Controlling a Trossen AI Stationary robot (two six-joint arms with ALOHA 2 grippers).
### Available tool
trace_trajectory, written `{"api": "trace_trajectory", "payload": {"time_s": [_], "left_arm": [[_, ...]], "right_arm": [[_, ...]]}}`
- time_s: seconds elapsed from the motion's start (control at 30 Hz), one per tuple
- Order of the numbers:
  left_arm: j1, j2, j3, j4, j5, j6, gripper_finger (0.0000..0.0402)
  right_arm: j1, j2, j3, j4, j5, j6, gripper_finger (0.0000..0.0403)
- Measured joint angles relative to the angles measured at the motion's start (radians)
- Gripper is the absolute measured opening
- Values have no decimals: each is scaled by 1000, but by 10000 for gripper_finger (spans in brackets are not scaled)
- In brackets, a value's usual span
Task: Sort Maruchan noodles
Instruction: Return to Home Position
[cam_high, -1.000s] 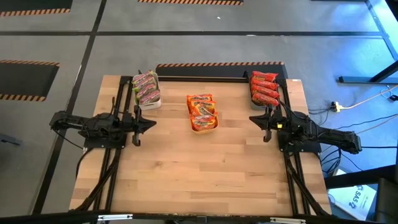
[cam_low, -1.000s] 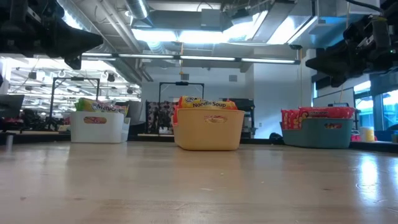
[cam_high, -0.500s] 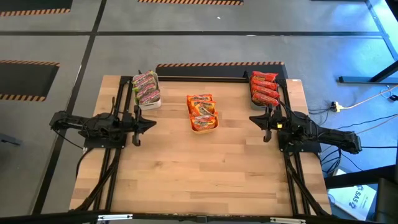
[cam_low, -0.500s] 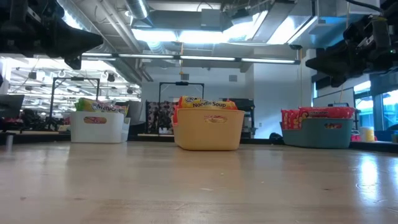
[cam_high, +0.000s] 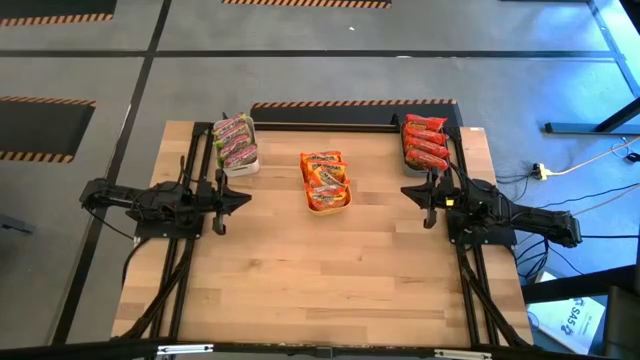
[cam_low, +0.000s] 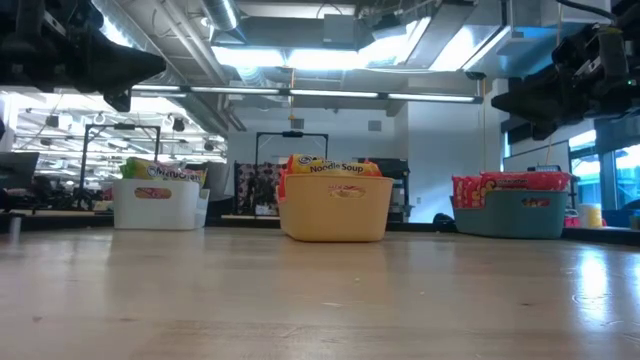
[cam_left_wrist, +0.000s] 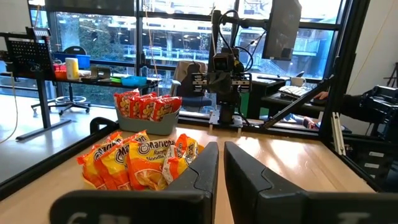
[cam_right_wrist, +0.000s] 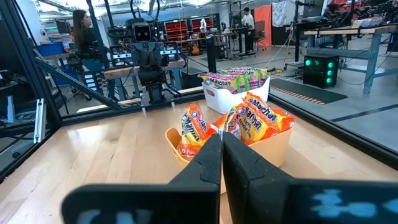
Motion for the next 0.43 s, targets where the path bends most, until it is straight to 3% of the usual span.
{"api": "trace_trajectory", "payload": {"time_s": [0.43], "left_arm": [[0,0,0,0,0,0,9]], "right_arm": [[0,0,0,0,0,0,3]]}}
